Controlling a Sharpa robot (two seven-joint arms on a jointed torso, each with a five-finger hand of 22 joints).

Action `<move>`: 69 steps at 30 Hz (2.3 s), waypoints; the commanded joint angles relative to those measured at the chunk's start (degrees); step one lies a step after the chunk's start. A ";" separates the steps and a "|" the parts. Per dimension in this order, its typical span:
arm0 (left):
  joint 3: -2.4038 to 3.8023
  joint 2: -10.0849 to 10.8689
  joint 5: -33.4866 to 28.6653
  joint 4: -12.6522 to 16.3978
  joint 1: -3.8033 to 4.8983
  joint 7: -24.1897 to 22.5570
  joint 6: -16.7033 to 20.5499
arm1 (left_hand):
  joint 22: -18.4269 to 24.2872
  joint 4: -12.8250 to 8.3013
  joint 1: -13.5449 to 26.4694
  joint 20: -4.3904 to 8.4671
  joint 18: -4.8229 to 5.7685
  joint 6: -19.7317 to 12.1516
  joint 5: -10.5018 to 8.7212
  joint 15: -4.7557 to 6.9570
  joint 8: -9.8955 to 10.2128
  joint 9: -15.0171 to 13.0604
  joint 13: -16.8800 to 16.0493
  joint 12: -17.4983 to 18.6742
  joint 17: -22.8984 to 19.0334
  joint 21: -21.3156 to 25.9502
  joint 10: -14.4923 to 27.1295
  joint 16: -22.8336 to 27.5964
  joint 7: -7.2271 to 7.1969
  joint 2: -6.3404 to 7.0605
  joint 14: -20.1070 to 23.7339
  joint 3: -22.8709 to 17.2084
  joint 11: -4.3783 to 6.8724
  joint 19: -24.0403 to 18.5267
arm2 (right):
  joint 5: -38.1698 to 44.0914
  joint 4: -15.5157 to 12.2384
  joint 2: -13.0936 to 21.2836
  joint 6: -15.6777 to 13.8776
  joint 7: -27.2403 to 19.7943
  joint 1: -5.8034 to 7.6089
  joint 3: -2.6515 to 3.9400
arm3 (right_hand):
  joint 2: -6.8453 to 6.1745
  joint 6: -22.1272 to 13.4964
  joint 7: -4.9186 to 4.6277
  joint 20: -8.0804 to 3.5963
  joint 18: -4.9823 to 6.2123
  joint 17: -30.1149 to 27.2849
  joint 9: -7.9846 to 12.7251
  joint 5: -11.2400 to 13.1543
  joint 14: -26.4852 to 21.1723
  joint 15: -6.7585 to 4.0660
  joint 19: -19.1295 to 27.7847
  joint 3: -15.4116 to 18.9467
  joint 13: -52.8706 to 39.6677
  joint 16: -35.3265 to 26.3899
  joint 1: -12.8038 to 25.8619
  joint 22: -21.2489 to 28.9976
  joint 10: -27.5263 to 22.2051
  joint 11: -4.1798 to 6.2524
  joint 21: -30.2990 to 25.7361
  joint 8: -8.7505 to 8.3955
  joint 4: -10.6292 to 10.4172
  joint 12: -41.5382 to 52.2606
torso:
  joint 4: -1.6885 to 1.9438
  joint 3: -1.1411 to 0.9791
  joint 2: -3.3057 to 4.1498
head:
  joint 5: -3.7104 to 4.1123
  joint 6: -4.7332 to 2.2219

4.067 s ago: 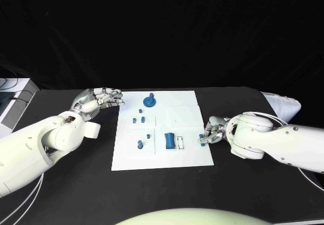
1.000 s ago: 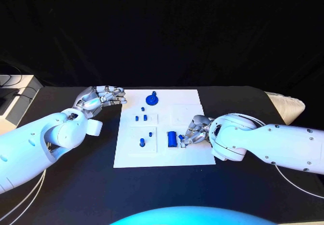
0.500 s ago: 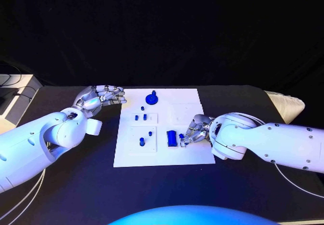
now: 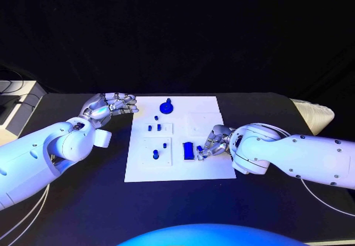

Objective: Assemble the parts on the task board

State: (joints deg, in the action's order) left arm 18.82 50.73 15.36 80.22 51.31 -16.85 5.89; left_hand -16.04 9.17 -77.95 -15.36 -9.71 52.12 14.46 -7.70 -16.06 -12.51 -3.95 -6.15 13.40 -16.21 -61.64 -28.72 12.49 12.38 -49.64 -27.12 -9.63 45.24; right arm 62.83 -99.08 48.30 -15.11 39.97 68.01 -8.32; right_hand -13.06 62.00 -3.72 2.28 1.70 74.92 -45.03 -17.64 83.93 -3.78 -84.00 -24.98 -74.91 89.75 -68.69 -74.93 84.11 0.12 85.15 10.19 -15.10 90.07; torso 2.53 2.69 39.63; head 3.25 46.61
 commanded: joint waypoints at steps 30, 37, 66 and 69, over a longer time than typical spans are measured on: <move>0.03 -0.09 0.11 0.16 0.02 -0.22 -0.77 | 0.20 0.24 -0.43 -0.05 -0.65 -0.49 -0.37 -0.07 0.07 0.15 -0.08 0.17 0.14 0.56 0.07 -0.32 0.06 -0.38 0.51 0.64 0.00 0.56 | 0.24 -0.11 -0.19 -0.59 -0.26 -0.22 -0.02 | 1.27 -0.12 -0.15 -0.32 -0.73 14.51 0.60 -2.79 5.94 -0.29 -4.90 10.73 -14.89 0.02 8.23 -13.77 5.71 0.30 -0.42 0.94 -1.65 -0.46 | 0.02 -0.01 -0.08 | -0.16 0.23; 0.03 -0.10 0.11 0.11 0.02 -0.21 -0.75 | 0.20 0.24 -0.43 -0.05 -0.65 -0.49 -0.37 -0.07 0.07 0.15 -0.08 0.17 0.14 0.56 0.07 -0.32 0.06 -0.38 0.51 0.64 0.00 0.56 | 0.72 -0.48 0.79 -1.20 -1.11 -0.23 -0.02 | 1.44 -0.19 -0.11 -0.34 -0.74 14.51 0.62 -3.08 5.94 -0.31 -4.91 10.90 -14.87 0.02 7.74 -13.78 5.70 0.33 -0.37 0.97 -1.46 -0.49 | 0.02 -0.04 -0.09 | -0.21 0.07; 0.02 -0.31 0.17 -0.24 -0.11 -0.22 -1.02 | 0.20 0.24 -0.43 -0.05 -0.65 -0.49 -0.37 -0.07 0.07 0.15 -0.08 0.17 0.14 0.56 0.07 -0.32 0.06 -0.38 0.51 0.64 0.00 0.56 | -3.17 -3.48 5.91 0.40 -11.12 -1.54 0.02 | 4.05 3.39 2.33 -1.61 -0.94 15.08 -0.29 11.87 6.07 -1.93 -5.15 16.03 -15.09 0.25 -9.29 -14.06 5.89 2.37 0.75 6.66 -0.91 -0.07 | -0.06 -0.05 -0.11 | -0.20 -0.12; 0.02 -0.32 0.17 -0.23 -0.13 -0.25 -1.04 | 0.20 0.24 -0.43 -0.05 -0.65 -0.49 -0.37 -0.07 0.07 0.15 -0.08 0.17 0.14 0.56 0.07 -0.32 0.06 -0.38 0.51 0.64 0.00 0.56 | -2.82 -3.16 5.59 -0.19 -10.48 -1.87 0.02 | 4.15 3.67 2.62 -1.80 -0.95 15.08 -0.69 12.11 6.07 -2.13 -5.16 15.92 -15.09 0.25 -9.84 -14.07 5.89 2.61 0.79 7.54 -1.10 -0.07 | 0.00 -0.02 -0.09 | -0.15 -0.13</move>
State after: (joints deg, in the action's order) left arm 18.82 50.53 15.41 79.91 51.20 -16.69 5.82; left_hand -15.92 9.49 -78.19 -15.57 -9.71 52.12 14.46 -7.70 -16.06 -12.44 -3.94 -6.15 13.45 -15.81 -61.64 -28.71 12.49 12.14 -49.64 -26.80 -9.63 45.45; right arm 59.95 -102.31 54.00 -16.11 30.45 66.26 -8.30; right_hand -8.77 65.30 -1.24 0.99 1.70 74.91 -45.69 -5.88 83.95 -5.44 -83.98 -8.80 -74.91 89.76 -77.97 -74.95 84.12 2.38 85.71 17.53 -16.27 89.86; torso 2.46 2.63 39.54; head 3.06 46.51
